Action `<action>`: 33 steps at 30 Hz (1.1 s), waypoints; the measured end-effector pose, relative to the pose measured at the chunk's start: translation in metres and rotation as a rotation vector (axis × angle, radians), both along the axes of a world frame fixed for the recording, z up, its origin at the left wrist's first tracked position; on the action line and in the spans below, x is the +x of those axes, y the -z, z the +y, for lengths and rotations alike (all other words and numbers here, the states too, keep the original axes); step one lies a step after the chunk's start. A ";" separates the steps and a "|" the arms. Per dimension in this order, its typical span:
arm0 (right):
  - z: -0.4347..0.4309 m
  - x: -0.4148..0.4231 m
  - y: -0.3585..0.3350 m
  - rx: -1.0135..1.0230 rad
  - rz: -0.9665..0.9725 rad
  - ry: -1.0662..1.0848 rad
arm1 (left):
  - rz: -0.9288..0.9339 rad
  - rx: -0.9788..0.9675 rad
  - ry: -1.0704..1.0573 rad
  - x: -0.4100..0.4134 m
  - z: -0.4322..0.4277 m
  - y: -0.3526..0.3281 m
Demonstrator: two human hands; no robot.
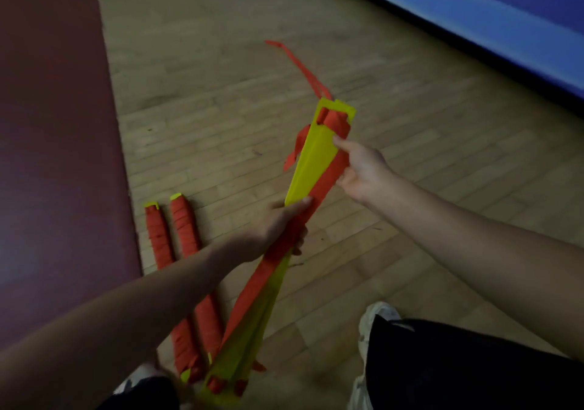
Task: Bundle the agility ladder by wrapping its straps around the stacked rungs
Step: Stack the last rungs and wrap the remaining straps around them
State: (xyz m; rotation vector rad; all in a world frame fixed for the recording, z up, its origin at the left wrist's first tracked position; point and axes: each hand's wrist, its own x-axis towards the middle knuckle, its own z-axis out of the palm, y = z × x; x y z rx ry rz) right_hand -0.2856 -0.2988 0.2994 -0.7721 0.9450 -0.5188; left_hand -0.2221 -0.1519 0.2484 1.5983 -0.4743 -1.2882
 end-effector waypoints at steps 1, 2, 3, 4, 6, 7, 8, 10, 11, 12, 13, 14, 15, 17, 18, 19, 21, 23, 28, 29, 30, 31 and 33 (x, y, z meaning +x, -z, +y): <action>0.002 -0.003 -0.016 0.001 -0.012 -0.018 | -0.010 -0.002 0.002 -0.001 0.006 -0.011; 0.006 -0.006 -0.029 -0.002 -0.014 -0.039 | -0.020 -0.003 0.002 -0.002 0.012 -0.021; 0.011 -0.009 -0.042 -0.001 -0.015 -0.057 | -0.032 -0.004 0.001 -0.002 0.017 -0.029; 0.017 -0.011 -0.053 0.005 -0.017 -0.067 | -0.044 -0.008 0.001 -0.002 0.023 -0.037; 0.032 -0.014 -0.070 0.022 -0.037 -0.075 | -0.072 -0.024 0.007 -0.004 0.036 -0.051; 0.040 -0.014 -0.077 0.020 -0.052 -0.083 | -0.087 -0.038 0.010 -0.005 0.042 -0.059; 0.047 -0.014 -0.083 0.014 -0.069 -0.095 | -0.105 -0.058 0.011 -0.006 0.047 -0.066; 0.064 -0.012 -0.094 -0.004 -0.096 -0.124 | -0.161 -0.139 -0.015 -0.008 0.056 -0.083; 0.072 -0.011 -0.098 -0.012 -0.112 -0.144 | -0.191 -0.195 -0.043 -0.008 0.059 -0.090; 0.080 -0.010 -0.101 -0.023 -0.131 -0.160 | -0.219 -0.255 -0.077 -0.008 0.062 -0.098; 0.087 -0.009 -0.104 -0.034 -0.154 -0.169 | -0.244 -0.309 -0.112 -0.007 0.065 -0.104; 0.093 -0.008 -0.106 -0.045 -0.181 -0.181 | -0.268 -0.351 -0.143 -0.006 0.068 -0.109; 0.097 -0.008 -0.107 -0.059 -0.206 -0.196 | -0.293 -0.386 -0.160 -0.005 0.070 -0.113; 0.103 -0.009 -0.107 -0.120 -0.232 -0.226 | -0.361 -0.448 -0.145 -0.004 0.076 -0.116; 0.104 -0.009 -0.106 -0.182 -0.210 -0.230 | -0.392 -0.470 -0.129 -0.003 0.078 -0.116; 0.104 -0.008 -0.103 -0.271 -0.149 -0.223 | -0.412 -0.476 -0.118 -0.002 0.080 -0.115; 0.098 -0.008 -0.092 -0.533 0.067 -0.193 | -0.430 -0.449 -0.110 0.002 0.082 -0.111; 0.084 -0.012 -0.079 -0.891 0.261 -0.146 | -0.472 -0.400 -0.081 0.005 0.083 -0.105; 0.068 -0.020 -0.074 -1.088 0.160 -0.500 | -0.575 -0.300 -0.110 0.016 0.079 -0.093; 0.065 -0.018 -0.073 -1.068 0.132 -0.515 | -0.613 -0.286 -0.110 0.018 0.078 -0.091; 0.063 -0.016 -0.072 -1.065 0.114 -0.513 | -0.659 -0.271 -0.095 0.020 0.077 -0.089; 0.061 -0.014 -0.071 -1.061 0.091 -0.498 | -0.709 -0.255 -0.075 0.021 0.076 -0.088; 0.060 -0.010 -0.067 -1.083 0.086 -0.442 | -0.821 -0.232 -0.056 0.022 0.072 -0.083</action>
